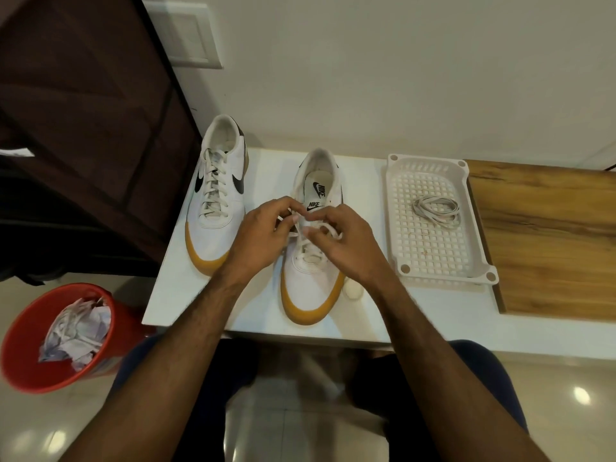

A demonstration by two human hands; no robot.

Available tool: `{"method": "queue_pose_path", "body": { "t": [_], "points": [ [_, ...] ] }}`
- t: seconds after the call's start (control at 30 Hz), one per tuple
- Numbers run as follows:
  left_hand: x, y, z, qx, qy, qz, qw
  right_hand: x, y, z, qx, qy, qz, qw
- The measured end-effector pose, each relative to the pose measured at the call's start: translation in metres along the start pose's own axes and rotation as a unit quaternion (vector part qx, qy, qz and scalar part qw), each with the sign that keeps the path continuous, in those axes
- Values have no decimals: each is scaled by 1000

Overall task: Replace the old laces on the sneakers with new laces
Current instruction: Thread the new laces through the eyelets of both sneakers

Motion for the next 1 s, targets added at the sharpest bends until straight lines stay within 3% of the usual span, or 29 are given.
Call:
{"method": "queue_pose_path", "body": {
  "t": [0.1, 0.33, 0.43, 0.53, 0.6, 0.63, 0.73, 0.9, 1.0],
  "points": [
    [1, 1, -2, 7, 18, -15, 1000, 1, -4, 11, 12, 114, -11, 993],
    [0, 1, 0, 9, -5, -27, 1000, 2, -9, 7, 11, 156, 14, 988],
    [-2, 1, -1, 9, -22, -32, 999, 10, -8, -15, -25, -88, 55, 994],
    [-4, 0, 1, 10, -40, -22, 999, 12, -4, -34, -70, -367, 81, 924],
    [-4, 0, 3, 14, -50, -17, 998, 12, -5, -38, -65, -440, 97, 890],
    [-4, 0, 3, 17, -51, -16, 998, 11, -6, -37, -51, -412, 97, 905],
    [-2, -1, 3, 23, -42, -14, 999, 5, -1, -26, -5, -175, 45, 984],
    [-1, -1, 3, 31, -30, 0, 999, -6, -4, 10, -6, 44, -70, 997],
    [-2, -1, 4, 32, -24, -2, 999, 0, -9, 19, 28, 145, -71, 987]
  ]
}}
Point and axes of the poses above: each hand's wrist, its own y-axis away from the middle knuckle, its own z-axis out of the palm, x = y × z, the point moved 5 cm from there along -y, towards the middle knuckle, and after that the axes turned 9 degrees about z, right-handed, at the moved point
